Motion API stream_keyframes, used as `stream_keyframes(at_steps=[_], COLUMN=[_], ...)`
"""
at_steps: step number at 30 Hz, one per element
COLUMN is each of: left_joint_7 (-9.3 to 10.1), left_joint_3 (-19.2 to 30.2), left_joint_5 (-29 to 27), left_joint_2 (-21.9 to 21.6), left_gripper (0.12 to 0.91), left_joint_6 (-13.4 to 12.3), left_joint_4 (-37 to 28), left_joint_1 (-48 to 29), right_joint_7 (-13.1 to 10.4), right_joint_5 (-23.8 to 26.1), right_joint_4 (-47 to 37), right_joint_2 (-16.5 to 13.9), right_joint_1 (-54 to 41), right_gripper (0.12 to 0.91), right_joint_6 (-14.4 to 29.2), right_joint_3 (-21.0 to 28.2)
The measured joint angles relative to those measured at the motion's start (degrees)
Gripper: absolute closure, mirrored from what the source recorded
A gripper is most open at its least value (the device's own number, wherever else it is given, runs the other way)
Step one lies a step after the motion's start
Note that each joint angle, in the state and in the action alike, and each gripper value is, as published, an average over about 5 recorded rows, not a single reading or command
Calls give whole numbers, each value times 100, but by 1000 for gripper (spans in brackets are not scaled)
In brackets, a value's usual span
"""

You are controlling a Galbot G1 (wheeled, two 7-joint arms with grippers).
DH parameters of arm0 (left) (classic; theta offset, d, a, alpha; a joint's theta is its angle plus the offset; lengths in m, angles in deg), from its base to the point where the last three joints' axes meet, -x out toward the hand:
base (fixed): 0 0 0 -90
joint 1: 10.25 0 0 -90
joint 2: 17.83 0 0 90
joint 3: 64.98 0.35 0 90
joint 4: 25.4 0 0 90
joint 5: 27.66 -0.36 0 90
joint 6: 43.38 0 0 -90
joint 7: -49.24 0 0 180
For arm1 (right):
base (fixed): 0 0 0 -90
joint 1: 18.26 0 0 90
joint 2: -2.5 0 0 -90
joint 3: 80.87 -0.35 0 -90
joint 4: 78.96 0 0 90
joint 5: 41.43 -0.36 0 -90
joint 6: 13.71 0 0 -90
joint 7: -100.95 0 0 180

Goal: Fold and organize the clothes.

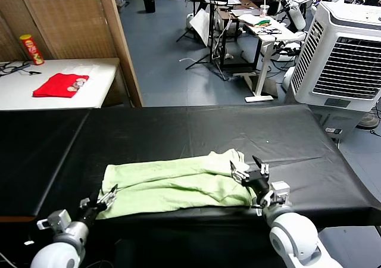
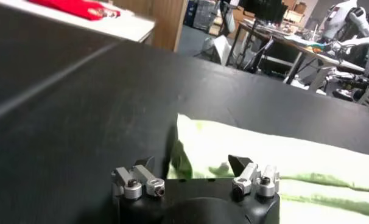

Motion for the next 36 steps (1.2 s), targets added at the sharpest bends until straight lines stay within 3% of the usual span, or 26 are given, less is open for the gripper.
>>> stream_keyframes(at_steps=[6,9,17,25,30,36], left_joint_7=[-18,-33,-81,-35,29,339], left_joint_3=[23,-5,-297,-828,-805,-269], left_joint_5=[-173,-528,-1727,-2382,-2148,-1452], left_joint_2=[27,-18,-430,-1348,-1476,-1073], left_gripper=[821,881,877,877,877,877], left_joint_6=[-48,-119,-449,-748,-419,175], left_joint_4=[-58,-79,-294,-755,-540,253], left_joint_1=[-5,-23,-141,-65,-56,-189], right_joint_7=[5,6,-4,-5,-2,22], right_joint_5=[0,0,4,90,254,442], right_joint_4=[151,218,352,362,398,492], right_joint_2=[24,53,136,270,368,488], right_joint_1=[89,133,252,356,449,640], right_gripper=[227,227,227,227,227,227], right_joint_6=[1,1,13,55,78,137], right_joint_3=[-74,-133,-347,-442,-434,-540])
